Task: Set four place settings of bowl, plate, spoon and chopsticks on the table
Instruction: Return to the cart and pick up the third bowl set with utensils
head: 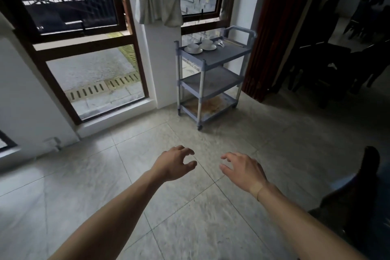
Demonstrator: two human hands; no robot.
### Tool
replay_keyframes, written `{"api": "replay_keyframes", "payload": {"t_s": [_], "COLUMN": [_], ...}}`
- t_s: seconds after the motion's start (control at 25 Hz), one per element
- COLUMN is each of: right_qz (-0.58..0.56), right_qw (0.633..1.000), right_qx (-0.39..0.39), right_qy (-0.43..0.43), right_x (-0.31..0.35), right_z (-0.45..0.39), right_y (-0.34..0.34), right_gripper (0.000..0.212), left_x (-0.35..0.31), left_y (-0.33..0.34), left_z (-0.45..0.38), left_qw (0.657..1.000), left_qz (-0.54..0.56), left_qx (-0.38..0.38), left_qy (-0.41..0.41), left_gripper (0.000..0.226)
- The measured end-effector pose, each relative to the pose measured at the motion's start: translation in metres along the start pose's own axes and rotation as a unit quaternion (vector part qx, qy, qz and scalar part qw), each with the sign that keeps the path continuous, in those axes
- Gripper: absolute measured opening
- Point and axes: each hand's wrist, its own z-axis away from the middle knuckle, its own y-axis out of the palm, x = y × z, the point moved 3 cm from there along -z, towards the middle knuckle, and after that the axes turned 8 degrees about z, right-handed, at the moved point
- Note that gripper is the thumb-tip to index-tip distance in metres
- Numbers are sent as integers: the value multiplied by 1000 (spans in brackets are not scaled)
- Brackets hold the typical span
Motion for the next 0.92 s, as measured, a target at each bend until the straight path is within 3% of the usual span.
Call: {"api": "replay_keyframes", "payload": {"t_s": [0.92], "right_qz": [-7], "right_qw": [999], "right_qx": [4], "right_qy": [43], "right_x": [-193], "right_z": [-387], "right_y": [-35], "right_gripper": [39], "left_x": [4], "left_y": [-28], "left_z": [-447], "left_qw": [999], "left_qz": [1], "left_qx": [32], "left_qy": [36], "left_gripper": [53]}}
